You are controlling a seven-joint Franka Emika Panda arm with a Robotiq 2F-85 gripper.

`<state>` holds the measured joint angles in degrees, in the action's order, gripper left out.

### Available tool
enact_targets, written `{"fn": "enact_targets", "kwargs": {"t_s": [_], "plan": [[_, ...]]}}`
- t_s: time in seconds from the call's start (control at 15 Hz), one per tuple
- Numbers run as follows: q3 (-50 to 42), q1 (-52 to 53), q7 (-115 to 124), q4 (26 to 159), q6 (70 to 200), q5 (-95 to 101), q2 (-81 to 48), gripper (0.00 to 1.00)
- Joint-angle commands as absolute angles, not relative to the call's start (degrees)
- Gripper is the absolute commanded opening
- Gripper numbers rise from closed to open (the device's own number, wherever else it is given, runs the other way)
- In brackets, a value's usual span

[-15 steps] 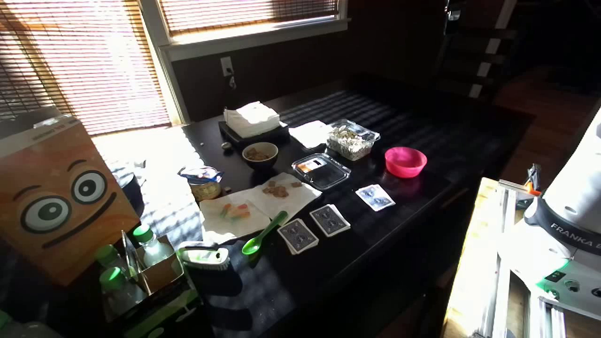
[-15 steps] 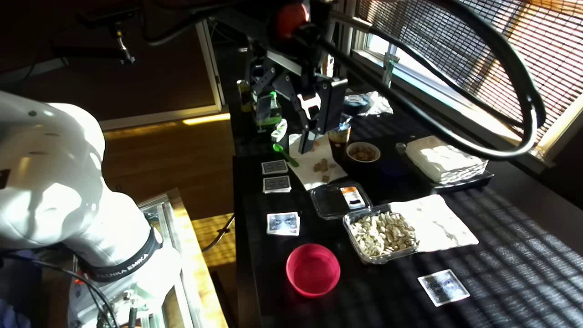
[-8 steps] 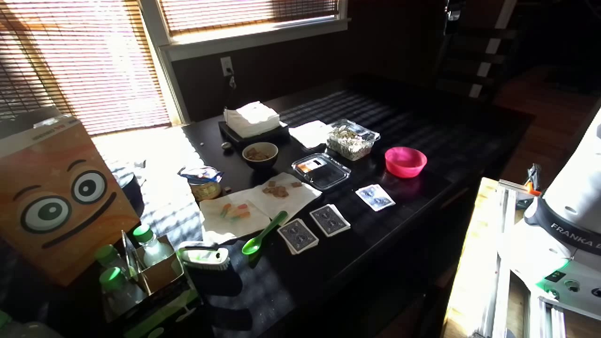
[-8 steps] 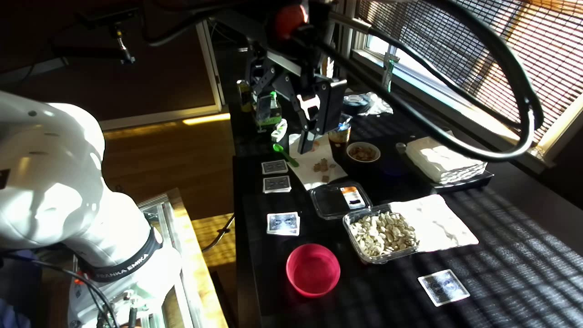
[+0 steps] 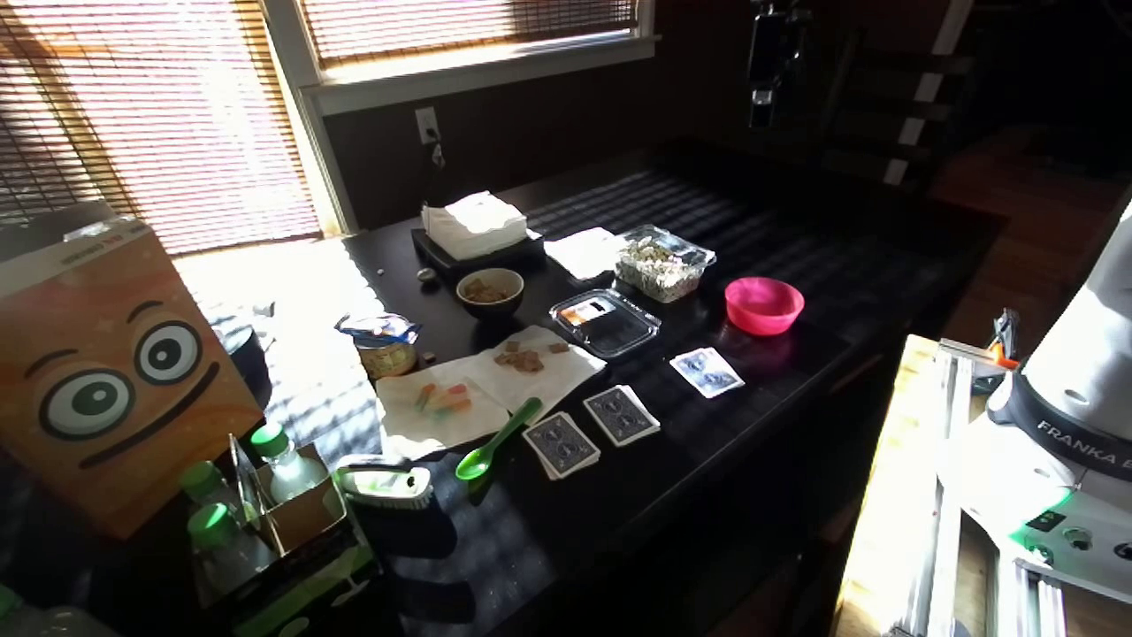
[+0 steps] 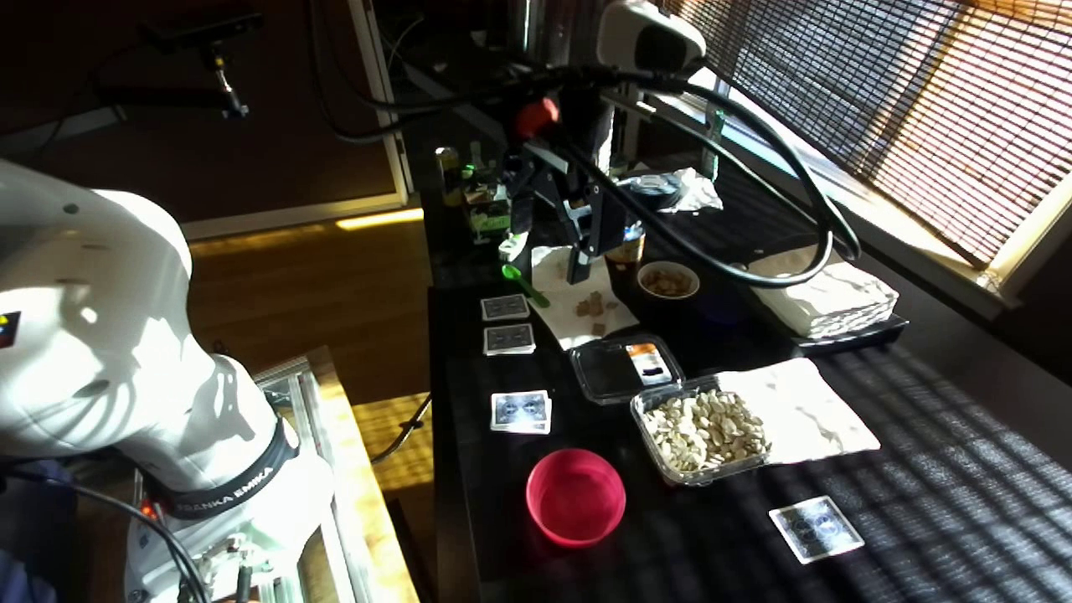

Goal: Put some of the contents in the bowl on the lid and then after pour the contents on the lid in the bowl

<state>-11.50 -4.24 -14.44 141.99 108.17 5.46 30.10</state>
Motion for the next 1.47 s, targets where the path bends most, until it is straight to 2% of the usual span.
{"fn": "enact_targets", "kwargs": {"t_s": [0.0, 0.2, 0.33, 0.47, 0.53, 0.87, 1.4], "plan": [[-8.7, -5.1, -6.5, 145.2, 123.9, 4.6, 26.1, 1.0], [-8.0, -5.4, -3.3, 146.8, 136.3, 4.9, 20.0, 1.0], [-8.5, -5.5, -2.9, 146.2, 139.9, 4.1, 15.5, 1.0], [-9.3, -5.4, -4.6, 144.5, 140.0, 3.3, 11.1, 1.0], [-8.3, -5.9, -3.6, 146.7, 138.9, 4.9, 15.7, 1.0], [-8.2, -6.0, -3.6, 146.6, 139.3, 4.9, 14.7, 1.0], [-8.8, -8.0, 5.5, 140.5, 140.1, 2.2, 1.9, 1.0]]}}
